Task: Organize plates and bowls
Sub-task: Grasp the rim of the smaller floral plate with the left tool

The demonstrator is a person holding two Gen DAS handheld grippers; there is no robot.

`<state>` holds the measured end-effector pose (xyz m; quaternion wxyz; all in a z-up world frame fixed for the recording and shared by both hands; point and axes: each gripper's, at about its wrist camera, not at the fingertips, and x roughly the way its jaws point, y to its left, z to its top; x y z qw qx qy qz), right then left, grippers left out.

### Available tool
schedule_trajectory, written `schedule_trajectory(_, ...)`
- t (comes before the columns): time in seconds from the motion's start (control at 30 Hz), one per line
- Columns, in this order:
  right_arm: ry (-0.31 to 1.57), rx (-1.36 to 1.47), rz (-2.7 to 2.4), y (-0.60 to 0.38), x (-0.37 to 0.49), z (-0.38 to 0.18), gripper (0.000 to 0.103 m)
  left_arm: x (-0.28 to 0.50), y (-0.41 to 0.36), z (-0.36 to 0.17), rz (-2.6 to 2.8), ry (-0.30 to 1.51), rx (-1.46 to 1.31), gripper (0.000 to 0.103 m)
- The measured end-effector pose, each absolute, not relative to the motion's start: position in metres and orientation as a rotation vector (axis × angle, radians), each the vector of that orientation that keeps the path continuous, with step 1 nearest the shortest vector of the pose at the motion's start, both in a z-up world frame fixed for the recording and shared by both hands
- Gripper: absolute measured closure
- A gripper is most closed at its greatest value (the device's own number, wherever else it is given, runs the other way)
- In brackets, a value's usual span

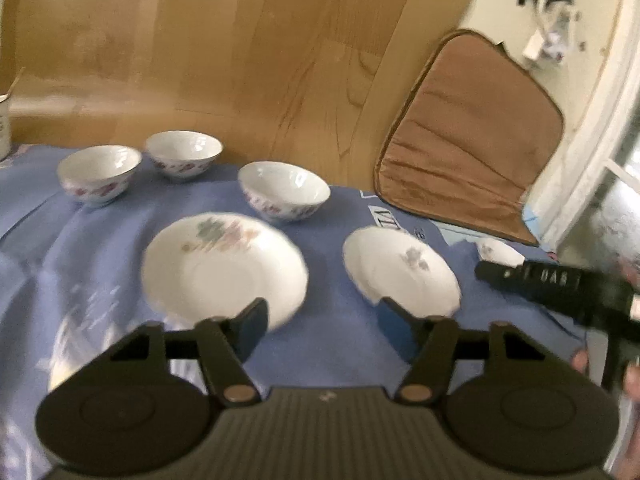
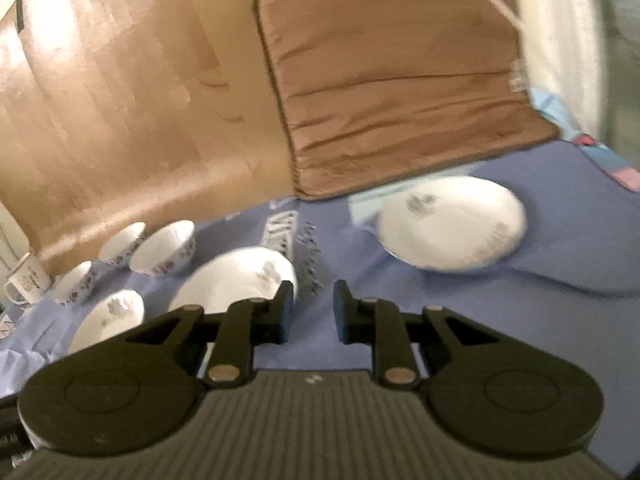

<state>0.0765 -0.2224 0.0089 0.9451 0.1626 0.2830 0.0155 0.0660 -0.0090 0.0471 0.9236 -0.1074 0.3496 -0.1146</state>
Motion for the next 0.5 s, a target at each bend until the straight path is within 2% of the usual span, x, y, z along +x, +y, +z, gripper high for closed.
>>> schedule_trajectory(0.07,0.591,0.338,0.051,-0.224,0.090,0.006,0.079,0.089,-0.021,0.044,-0.234,0.764,-0.228,0.055)
schedule_trajectory(0.33,0.674,0.360,0.138,-0.227,0.123,-0.012,0.079,0.124,-0.056,0.024,-0.202,0.839,-0.192,0.056)
schedule_trajectory(0.4,0.696,0.365,0.153,-0.227,0.128,-0.018,0.082,0.127,-0.061,0.018,-0.199,0.840,-0.182,0.058)
schedule_trajectory(0.47,0.687,0.366,0.161,-0.226,0.124,-0.015,0.089,0.125,-0.066,0.017,-0.196,0.827,-0.153,0.077)
schedule_trajectory(0.5,0.686,0.373,0.172,-0.227,0.121,-0.013,0.091,0.122,-0.068,0.018,-0.190,0.829,-0.150,0.078)
